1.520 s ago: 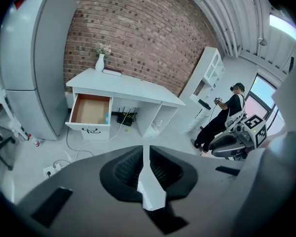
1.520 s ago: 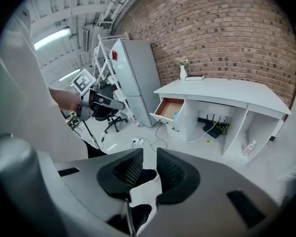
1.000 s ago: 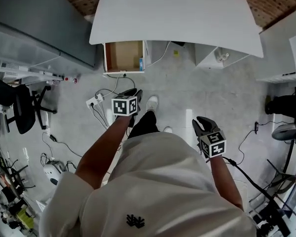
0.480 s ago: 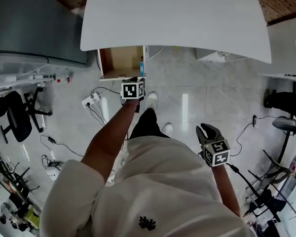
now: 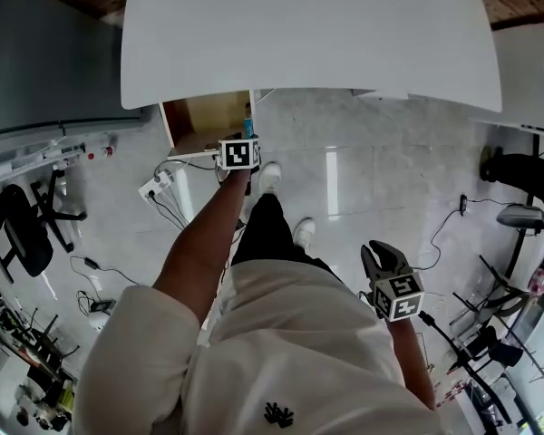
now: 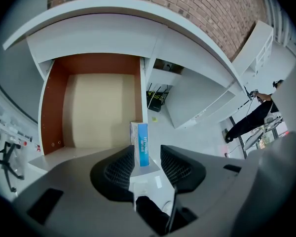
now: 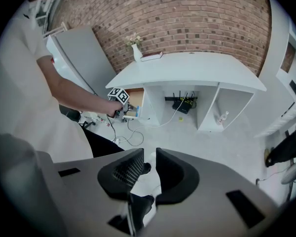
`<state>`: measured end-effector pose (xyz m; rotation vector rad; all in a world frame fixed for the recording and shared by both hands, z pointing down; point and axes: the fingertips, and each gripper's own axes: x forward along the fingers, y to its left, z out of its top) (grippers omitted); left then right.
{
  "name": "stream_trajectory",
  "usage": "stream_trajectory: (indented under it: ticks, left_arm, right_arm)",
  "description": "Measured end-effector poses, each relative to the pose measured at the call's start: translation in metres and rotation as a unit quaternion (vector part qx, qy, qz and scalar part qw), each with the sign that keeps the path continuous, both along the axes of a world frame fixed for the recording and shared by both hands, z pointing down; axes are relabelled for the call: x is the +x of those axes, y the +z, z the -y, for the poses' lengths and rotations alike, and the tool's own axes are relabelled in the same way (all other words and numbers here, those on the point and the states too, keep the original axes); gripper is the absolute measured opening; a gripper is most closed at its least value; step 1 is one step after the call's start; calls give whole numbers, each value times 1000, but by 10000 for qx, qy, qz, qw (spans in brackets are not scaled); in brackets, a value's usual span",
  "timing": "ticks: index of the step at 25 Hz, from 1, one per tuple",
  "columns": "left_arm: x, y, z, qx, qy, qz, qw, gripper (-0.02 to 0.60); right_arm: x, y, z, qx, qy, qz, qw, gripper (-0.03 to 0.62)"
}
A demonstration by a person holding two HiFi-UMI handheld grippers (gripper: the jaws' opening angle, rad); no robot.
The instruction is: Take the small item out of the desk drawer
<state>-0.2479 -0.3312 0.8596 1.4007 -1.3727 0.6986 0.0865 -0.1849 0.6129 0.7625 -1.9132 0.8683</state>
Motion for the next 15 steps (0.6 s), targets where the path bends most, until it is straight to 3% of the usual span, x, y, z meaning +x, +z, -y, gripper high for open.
stream_trajectory:
  ticks: [15]
  left_arm:
    - [-2, 48, 32, -481, 72, 201, 9986, 173]
  right_arm:
    - [3, 15, 5, -329, 363, -132, 9987, 91]
